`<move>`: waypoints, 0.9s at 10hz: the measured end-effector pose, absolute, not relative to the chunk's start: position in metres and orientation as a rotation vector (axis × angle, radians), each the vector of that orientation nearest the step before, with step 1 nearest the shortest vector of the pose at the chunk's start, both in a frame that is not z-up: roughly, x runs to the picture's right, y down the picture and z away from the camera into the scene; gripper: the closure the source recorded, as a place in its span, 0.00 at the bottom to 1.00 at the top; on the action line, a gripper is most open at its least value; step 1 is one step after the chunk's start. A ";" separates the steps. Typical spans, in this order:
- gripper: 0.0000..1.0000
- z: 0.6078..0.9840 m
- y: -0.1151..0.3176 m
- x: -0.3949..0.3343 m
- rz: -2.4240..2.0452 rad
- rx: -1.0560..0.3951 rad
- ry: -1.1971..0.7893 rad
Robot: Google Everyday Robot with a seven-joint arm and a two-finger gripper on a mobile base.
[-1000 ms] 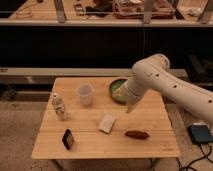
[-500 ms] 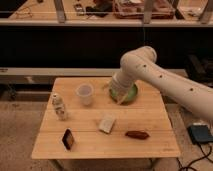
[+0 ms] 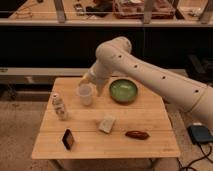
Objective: Knock the eraser over
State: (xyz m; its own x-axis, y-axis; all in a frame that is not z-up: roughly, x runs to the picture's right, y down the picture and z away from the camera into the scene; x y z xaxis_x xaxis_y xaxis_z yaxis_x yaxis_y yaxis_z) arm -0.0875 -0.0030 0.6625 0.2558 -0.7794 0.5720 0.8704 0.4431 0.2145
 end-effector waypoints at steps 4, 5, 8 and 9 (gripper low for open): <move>0.69 0.650 0.014 -0.115 -1.231 -0.104 -0.719; 0.69 0.651 0.014 -0.115 -1.230 -0.104 -0.719; 0.69 0.644 0.033 -0.136 -1.322 -0.137 -0.750; 0.69 0.635 0.057 -0.165 -1.399 -0.161 -0.811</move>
